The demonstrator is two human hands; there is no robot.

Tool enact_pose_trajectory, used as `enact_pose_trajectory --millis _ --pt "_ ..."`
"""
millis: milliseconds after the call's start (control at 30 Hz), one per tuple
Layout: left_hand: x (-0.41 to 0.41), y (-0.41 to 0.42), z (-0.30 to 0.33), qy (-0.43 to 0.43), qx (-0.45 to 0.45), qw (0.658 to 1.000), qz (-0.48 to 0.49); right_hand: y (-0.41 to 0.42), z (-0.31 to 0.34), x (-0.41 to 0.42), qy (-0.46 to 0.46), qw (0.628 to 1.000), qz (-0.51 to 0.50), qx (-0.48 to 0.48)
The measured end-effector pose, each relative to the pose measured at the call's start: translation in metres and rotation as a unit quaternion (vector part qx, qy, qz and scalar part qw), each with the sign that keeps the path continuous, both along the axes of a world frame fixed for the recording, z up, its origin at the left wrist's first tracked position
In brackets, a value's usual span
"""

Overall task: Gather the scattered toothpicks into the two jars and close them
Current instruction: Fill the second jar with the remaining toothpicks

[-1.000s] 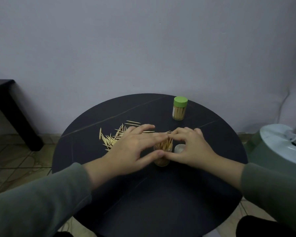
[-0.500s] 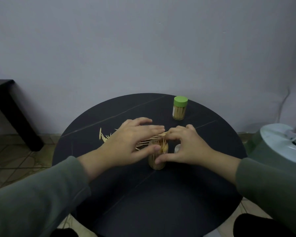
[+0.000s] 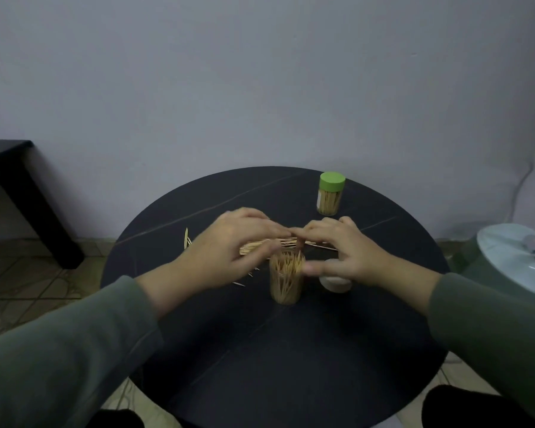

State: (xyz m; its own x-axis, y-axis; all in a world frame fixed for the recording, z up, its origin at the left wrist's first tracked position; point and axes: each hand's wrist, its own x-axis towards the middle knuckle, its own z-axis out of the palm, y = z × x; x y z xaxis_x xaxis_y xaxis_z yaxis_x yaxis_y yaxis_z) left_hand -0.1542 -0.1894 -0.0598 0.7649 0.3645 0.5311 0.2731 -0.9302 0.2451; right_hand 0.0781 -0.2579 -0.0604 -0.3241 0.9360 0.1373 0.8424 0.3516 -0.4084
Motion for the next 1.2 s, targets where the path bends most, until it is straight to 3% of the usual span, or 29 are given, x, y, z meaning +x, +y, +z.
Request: enact_pose_trajectory --millis 67,133,233,367,667,833,1000,1067,1200 --pt "-0.006 0.009 0.005 0.028 -0.009 0.999 0.039 0.006 0.001 0.004 0.039 0.999 -0.013 -0.005" --pt "-0.015 0.017 0.009 0.111 -0.062 0.989 0.076 0.014 0.000 0.003 0.028 0.998 -0.061 -0.003" --pt "-0.027 0.025 0.011 0.260 -0.135 0.949 0.118 0.027 -0.005 -0.004 -0.111 0.981 -0.160 -0.017" --pt "-0.031 0.028 0.006 0.339 -0.141 0.915 0.166 0.035 -0.009 -0.008 -0.245 0.948 -0.201 -0.020" --pt "-0.028 0.026 -0.004 0.311 -0.081 0.926 0.196 0.045 -0.001 -0.011 -0.382 0.895 -0.222 -0.053" --pt "-0.022 0.024 -0.009 0.298 -0.052 0.932 0.199 0.049 -0.006 -0.009 -0.373 0.908 -0.189 -0.027" --pt "-0.012 0.019 -0.013 0.286 -0.014 0.938 0.196 0.049 -0.010 -0.004 -0.250 0.955 -0.157 0.011" --pt "-0.009 0.018 -0.013 0.281 -0.016 0.938 0.202 0.051 -0.012 -0.003 -0.252 0.950 -0.179 0.042" --pt "-0.008 0.019 -0.011 0.278 -0.036 0.934 0.222 0.057 -0.012 -0.004 -0.293 0.924 -0.246 -0.003"
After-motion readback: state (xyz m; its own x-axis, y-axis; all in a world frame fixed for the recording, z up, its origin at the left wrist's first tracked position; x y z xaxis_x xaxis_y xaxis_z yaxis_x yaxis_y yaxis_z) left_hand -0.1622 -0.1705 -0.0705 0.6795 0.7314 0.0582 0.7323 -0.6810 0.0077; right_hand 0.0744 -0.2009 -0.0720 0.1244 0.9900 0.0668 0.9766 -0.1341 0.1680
